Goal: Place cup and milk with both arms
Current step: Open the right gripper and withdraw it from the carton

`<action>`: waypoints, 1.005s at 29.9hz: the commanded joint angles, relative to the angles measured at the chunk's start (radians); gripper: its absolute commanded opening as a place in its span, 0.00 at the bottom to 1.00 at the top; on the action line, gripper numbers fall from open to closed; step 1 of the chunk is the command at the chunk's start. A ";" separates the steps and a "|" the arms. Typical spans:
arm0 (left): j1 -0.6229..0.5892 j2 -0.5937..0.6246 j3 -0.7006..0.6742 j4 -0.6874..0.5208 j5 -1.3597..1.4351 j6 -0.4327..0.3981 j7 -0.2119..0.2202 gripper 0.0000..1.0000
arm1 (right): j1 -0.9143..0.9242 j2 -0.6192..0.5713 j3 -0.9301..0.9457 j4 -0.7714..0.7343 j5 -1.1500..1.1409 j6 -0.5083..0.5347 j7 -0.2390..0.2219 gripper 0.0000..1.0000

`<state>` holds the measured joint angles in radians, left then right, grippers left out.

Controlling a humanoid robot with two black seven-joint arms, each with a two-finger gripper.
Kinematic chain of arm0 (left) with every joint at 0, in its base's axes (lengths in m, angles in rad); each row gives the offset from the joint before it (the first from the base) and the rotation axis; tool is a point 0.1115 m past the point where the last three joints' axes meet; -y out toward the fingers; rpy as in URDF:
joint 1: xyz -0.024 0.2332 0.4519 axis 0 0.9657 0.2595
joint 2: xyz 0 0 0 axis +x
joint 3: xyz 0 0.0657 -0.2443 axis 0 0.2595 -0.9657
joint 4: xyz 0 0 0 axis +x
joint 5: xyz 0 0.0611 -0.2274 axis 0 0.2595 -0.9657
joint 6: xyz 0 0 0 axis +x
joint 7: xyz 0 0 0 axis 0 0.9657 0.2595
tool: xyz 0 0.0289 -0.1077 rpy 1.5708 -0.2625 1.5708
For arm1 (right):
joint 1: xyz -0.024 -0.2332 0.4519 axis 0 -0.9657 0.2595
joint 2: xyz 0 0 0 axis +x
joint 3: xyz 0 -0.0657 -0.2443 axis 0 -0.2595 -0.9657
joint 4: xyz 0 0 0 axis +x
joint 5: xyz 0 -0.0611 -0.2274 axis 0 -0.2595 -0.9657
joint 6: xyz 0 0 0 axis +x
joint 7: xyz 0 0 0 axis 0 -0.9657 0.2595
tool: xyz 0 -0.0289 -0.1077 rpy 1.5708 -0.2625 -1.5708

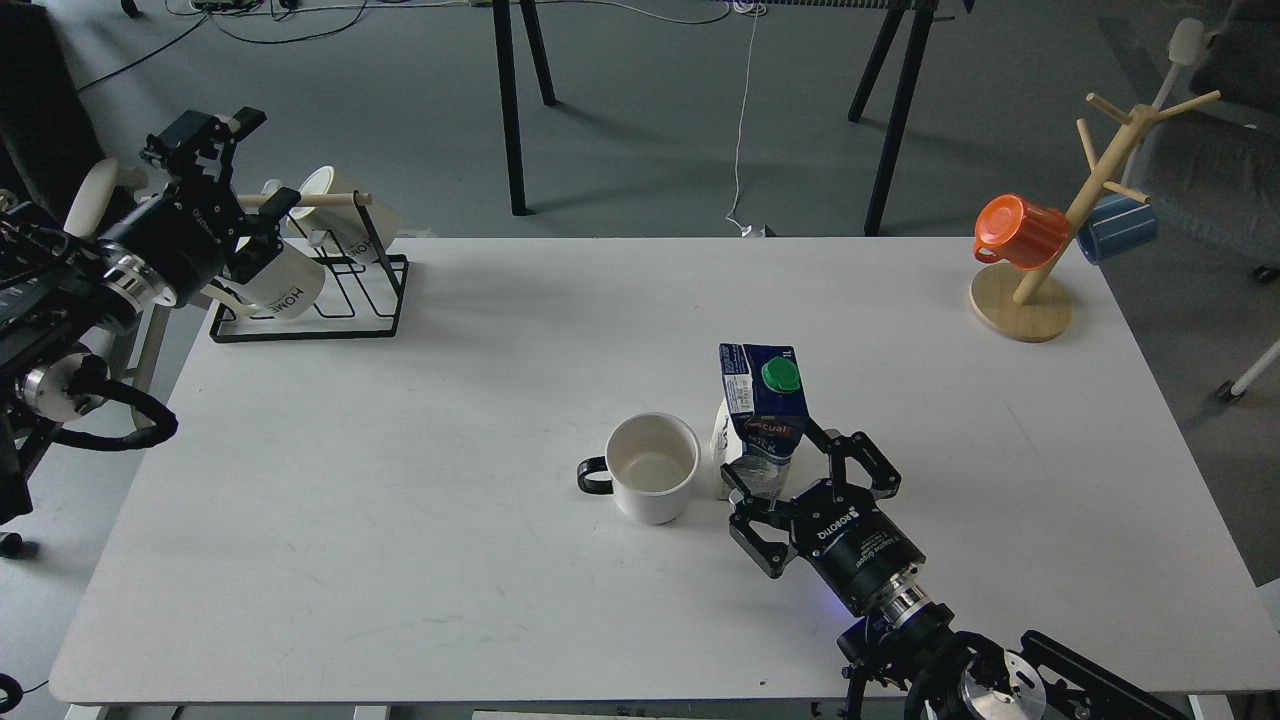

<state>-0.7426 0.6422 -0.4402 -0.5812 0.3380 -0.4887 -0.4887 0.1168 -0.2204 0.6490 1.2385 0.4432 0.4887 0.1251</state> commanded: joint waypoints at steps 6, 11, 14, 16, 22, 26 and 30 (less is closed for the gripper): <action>0.000 -0.001 0.000 0.001 0.000 0.000 0.000 0.94 | -0.097 -0.098 0.012 0.110 0.002 0.000 0.005 0.98; -0.003 0.002 -0.002 0.001 0.000 0.000 0.000 0.94 | -0.195 -0.264 0.070 0.243 0.003 0.000 0.007 0.98; -0.001 0.001 -0.003 0.000 -0.002 0.000 0.000 0.94 | -0.255 -0.377 0.122 0.295 0.006 0.000 0.008 0.98; -0.001 -0.003 -0.005 0.001 -0.002 0.000 0.000 0.94 | -0.291 -0.463 0.167 0.312 0.012 0.000 0.010 0.98; 0.000 -0.003 -0.006 0.000 -0.004 0.000 0.000 0.94 | -0.339 -0.609 0.328 0.259 0.072 0.000 0.041 0.98; 0.003 -0.001 -0.008 0.000 -0.010 0.000 0.000 0.94 | -0.295 -0.613 0.446 0.155 0.088 0.000 0.044 0.98; 0.011 -0.001 -0.009 0.000 -0.013 0.000 0.000 0.94 | -0.122 -0.614 0.423 0.064 0.084 0.000 0.044 0.98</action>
<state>-0.7356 0.6407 -0.4487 -0.5814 0.3277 -0.4887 -0.4887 -0.1192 -0.8322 1.0851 1.3637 0.5294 0.4887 0.1688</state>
